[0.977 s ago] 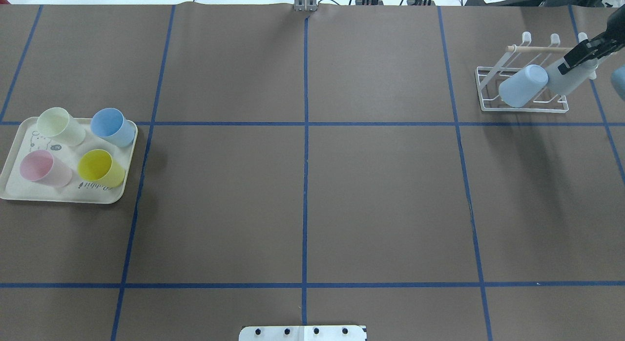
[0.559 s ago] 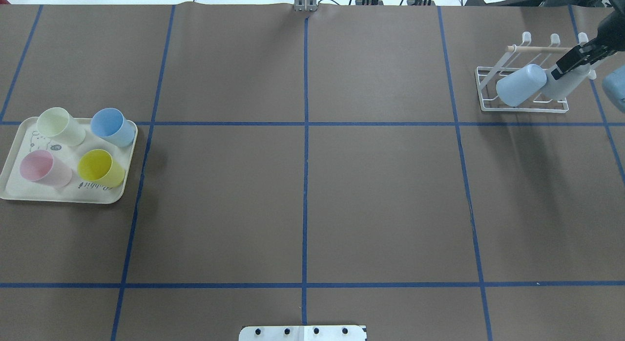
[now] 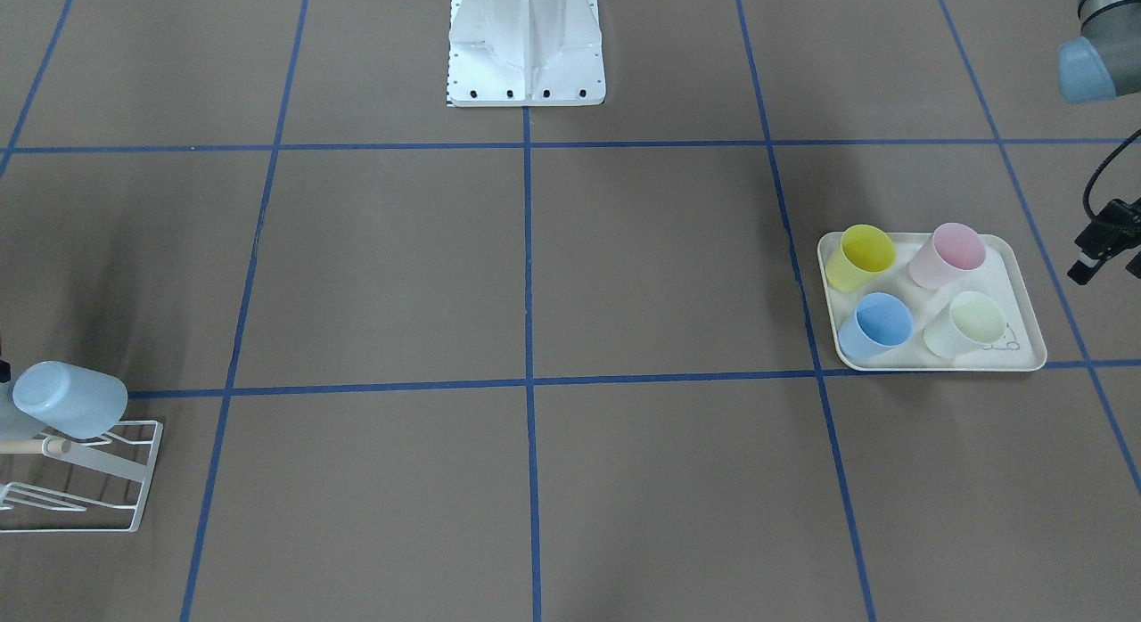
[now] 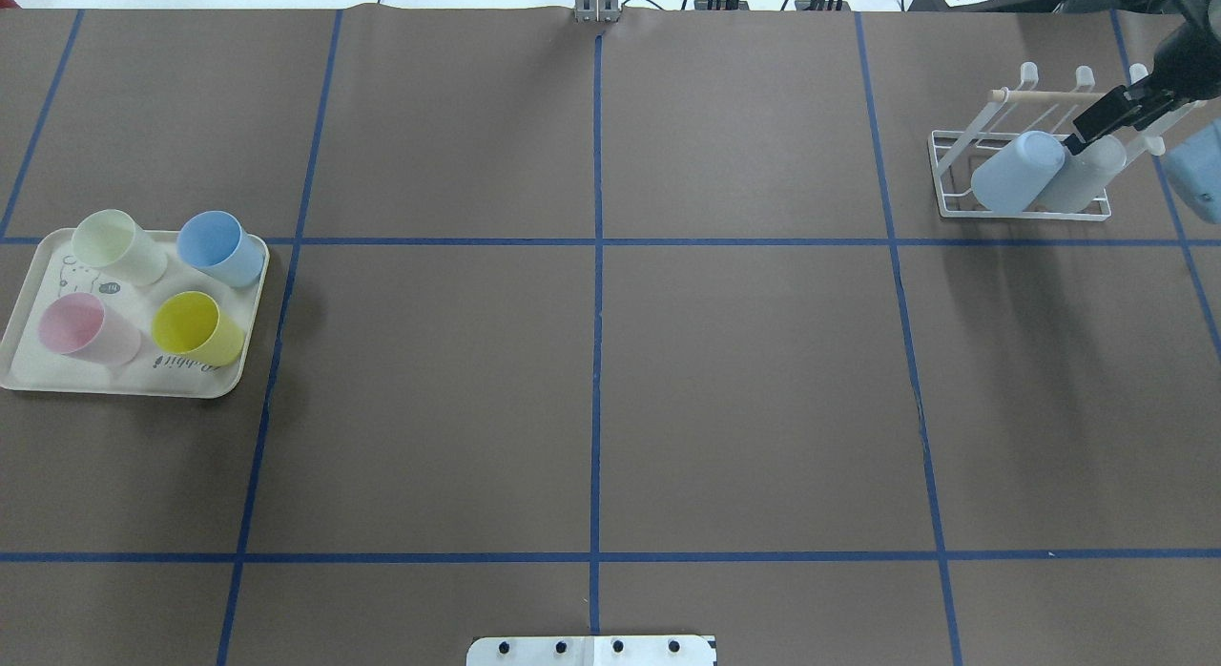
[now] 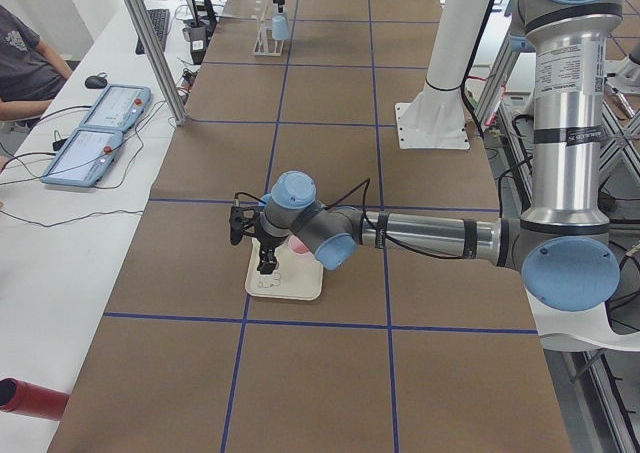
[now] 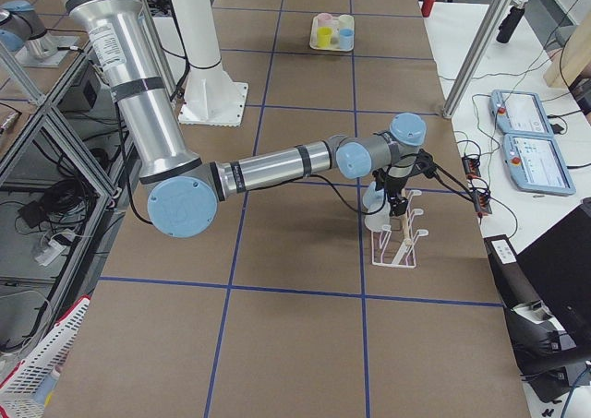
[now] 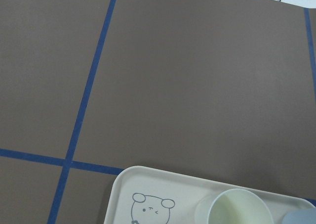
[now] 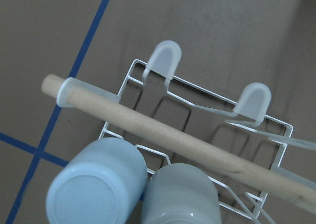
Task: Transfer IKEA cup to right arm and place on rack
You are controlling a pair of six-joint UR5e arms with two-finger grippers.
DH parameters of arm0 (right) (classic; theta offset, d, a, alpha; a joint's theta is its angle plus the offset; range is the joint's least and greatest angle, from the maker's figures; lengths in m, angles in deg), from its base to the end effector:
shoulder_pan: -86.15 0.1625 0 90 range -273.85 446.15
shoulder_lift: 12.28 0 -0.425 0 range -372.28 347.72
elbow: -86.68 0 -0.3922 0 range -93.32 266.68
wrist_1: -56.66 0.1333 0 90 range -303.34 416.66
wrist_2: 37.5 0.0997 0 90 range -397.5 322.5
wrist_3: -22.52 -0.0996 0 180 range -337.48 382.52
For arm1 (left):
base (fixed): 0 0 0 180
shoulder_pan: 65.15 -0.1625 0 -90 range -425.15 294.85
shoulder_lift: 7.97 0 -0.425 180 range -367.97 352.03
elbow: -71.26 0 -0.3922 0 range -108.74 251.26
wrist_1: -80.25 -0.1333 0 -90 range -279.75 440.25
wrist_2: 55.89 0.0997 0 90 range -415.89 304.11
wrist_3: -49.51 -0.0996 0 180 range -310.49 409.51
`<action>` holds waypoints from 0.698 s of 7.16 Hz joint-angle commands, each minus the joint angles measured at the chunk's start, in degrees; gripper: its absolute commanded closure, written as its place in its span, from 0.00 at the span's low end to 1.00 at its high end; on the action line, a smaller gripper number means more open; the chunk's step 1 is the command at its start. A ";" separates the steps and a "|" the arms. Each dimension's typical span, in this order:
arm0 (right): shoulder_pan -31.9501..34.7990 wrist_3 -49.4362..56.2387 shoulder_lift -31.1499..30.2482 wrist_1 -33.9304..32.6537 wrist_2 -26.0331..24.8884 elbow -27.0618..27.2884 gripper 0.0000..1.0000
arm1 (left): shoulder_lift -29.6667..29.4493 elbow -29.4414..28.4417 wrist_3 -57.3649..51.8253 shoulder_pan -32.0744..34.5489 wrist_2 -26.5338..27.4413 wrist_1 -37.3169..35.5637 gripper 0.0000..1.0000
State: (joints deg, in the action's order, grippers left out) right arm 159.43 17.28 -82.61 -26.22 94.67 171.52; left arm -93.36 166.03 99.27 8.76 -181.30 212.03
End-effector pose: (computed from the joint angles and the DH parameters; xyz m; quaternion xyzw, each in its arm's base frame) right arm -0.1213 -0.6346 0.4963 0.1046 -0.3802 -0.1588 0.9051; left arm 0.0622 -0.4883 0.5788 0.1318 0.4237 -0.1535 0.8829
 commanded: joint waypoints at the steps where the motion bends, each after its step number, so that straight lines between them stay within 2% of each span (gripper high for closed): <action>1: 0.11 -0.91 -0.33 0.09 0.71 2.15 0.00 | 1.37 0.24 0.95 -2.69 -2.02 -1.77 0.00; 3: 0.11 -4.58 -0.78 -0.34 2.47 6.11 0.00 | 1.46 0.16 0.78 -8.66 -2.22 -3.72 0.00; 5: 0.11 -5.93 -0.86 -0.35 2.83 7.26 0.00 | 2.94 0.77 0.96 -10.19 -2.30 -3.55 0.00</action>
State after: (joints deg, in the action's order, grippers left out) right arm 159.54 12.22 -83.42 -26.54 97.21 177.90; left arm -91.46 166.40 100.17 -0.38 -183.51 208.46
